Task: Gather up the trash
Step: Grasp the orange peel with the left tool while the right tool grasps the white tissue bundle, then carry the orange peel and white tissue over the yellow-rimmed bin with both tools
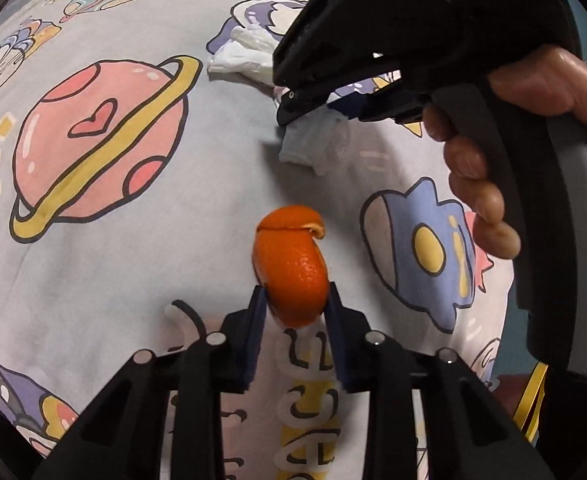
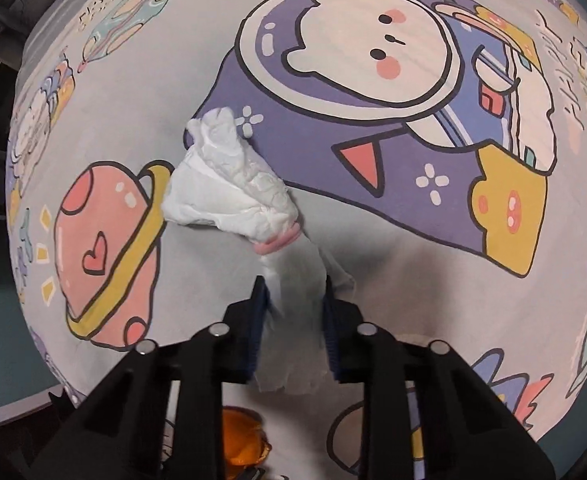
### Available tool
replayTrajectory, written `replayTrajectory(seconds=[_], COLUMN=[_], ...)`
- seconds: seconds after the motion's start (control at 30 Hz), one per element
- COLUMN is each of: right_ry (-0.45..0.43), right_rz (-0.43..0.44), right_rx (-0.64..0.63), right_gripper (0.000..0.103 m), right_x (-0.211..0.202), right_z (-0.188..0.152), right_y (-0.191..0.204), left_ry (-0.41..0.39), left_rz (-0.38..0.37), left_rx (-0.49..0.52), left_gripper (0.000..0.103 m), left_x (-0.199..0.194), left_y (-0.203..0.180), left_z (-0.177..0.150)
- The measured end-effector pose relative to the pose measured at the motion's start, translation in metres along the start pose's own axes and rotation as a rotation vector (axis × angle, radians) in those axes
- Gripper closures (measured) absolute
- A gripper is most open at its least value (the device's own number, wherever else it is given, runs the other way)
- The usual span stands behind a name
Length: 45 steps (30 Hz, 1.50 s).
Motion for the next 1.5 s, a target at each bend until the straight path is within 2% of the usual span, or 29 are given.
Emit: replayTrajectory(seconds=[0.13, 0.23, 0.43, 0.63, 0.77, 0.93, 1.17, 1.33, 1.5], right_ry=[-0.019, -0.021, -0.039, -0.07, -0.091, -0.135, -0.205, -0.253, -0.306], right_rz=[0.005, 0.053, 0.095, 0.103, 0.114, 0.112, 0.117, 0.119, 0.093], right_rx=[0.018, 0.039, 0.031, 0.028, 0.049, 0.131, 0.261, 0.358, 0.474], right_gripper=[0.09, 0.091, 0.091, 0.091, 0.091, 0.091, 0.091, 0.091, 0.091], right_x=[-0.009, -0.018, -0.043, -0.076, -0.096, -0.122, -0.155, -0.178, -0.199], right_z=[-0.003, -0.008, -0.026, -0.055, -0.086, -0.139, -0.231, -0.301, -0.361], right_y=[-0.003, -0.005, -0.01, -0.015, -0.032, -0.069, -0.12, -0.154, -0.189], left_ry=[0.004, -0.002, -0.029, -0.038, -0.042, -0.042, -0.108, -0.158, -0.162], left_rz=[-0.012, -0.014, 0.002, 0.026, 0.053, 0.058, 0.042, 0.017, -0.017], left_rx=[-0.01, 0.008, 0.061, 0.122, 0.199, 0.299, 0.444, 0.536, 0.621], left_gripper=[0.079, 0.079, 0.079, 0.079, 0.079, 0.079, 0.079, 0.079, 0.079], left_x=[-0.003, -0.015, -0.044, -0.075, -0.1, -0.126, -0.159, -0.173, -0.176], left_y=[-0.001, -0.004, -0.008, -0.004, -0.012, -0.028, -0.065, -0.1, -0.138], left_z=[-0.004, -0.007, -0.019, -0.038, -0.058, -0.082, -0.107, -0.12, -0.136])
Point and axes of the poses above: each gripper's, at about its wrist camera, not at the fingertips, and x roughly the way its jaws point, y to its left, z to its top, the point moved 1 cm from there along x, roughly the way its jaws point, and after that the axes turned 3 degrees about x, right-handed, at the moved point
